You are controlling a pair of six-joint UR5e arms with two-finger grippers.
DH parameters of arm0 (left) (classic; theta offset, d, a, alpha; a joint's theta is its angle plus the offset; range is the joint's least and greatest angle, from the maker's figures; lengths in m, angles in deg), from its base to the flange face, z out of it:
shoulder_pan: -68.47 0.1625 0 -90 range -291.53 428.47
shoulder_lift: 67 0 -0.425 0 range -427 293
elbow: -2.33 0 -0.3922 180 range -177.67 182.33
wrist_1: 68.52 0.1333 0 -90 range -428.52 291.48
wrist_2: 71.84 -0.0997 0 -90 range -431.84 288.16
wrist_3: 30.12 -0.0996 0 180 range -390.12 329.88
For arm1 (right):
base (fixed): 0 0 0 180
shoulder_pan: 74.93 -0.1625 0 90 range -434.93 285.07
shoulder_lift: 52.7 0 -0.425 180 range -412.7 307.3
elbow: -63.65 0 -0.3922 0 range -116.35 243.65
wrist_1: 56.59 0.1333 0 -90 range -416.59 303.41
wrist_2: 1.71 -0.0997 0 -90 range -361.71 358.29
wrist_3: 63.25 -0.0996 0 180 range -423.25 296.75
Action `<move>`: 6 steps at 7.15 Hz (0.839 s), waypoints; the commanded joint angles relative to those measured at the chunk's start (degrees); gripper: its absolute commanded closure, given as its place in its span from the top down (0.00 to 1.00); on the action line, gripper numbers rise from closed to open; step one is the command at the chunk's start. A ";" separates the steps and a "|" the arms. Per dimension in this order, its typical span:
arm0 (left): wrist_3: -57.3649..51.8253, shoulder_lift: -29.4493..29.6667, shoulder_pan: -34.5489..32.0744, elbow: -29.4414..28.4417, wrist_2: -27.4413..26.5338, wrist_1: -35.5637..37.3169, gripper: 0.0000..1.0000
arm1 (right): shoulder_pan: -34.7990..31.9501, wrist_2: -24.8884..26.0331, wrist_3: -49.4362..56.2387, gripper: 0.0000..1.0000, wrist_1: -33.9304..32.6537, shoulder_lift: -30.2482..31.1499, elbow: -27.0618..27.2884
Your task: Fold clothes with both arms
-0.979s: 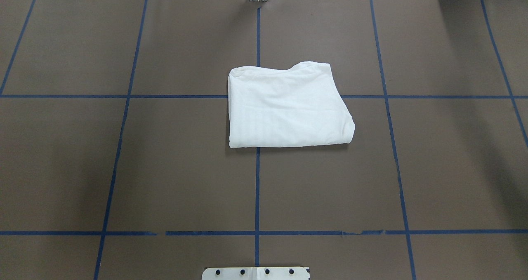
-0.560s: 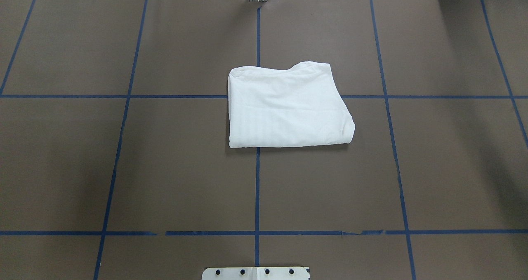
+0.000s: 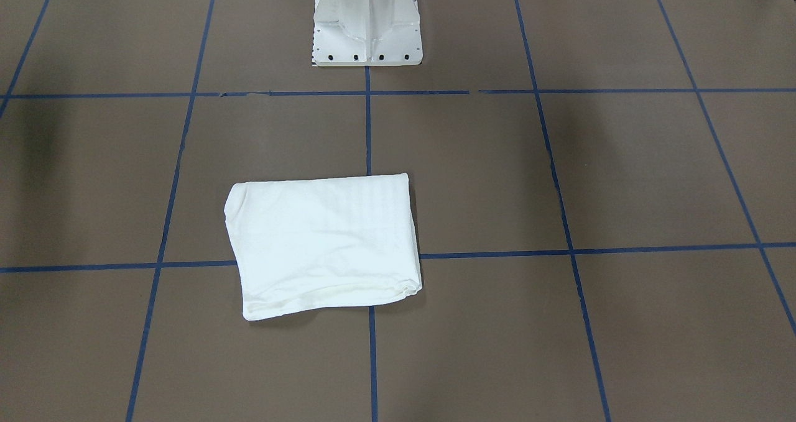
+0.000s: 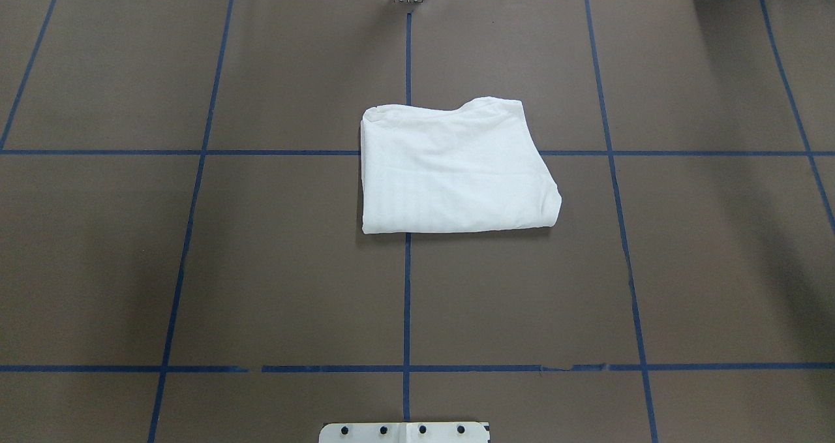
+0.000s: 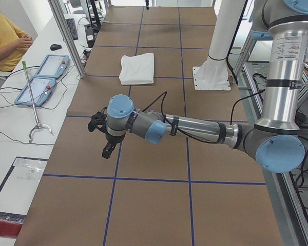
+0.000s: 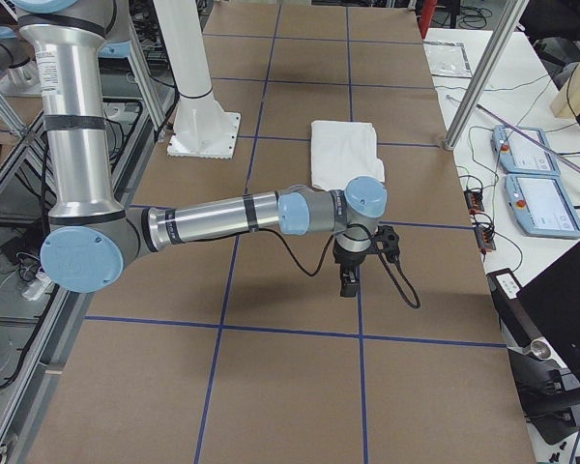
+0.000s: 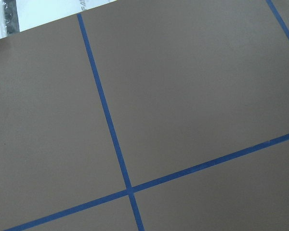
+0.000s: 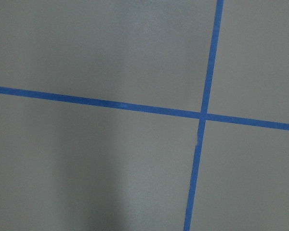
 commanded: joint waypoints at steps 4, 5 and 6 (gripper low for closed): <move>0.07 0.42 -0.06 -0.73 -0.06 0.01 1.00 | -3.58 -0.73 -0.06 1.00 -0.02 -0.50 -5.15; -0.10 0.42 -0.06 -1.08 -0.14 -0.08 1.00 | -4.03 -1.00 -0.06 1.00 -0.02 -0.59 -5.50; -0.01 0.25 -0.06 -1.25 -0.15 -0.08 1.00 | -4.29 -1.00 -0.06 1.00 -0.02 -0.59 -5.50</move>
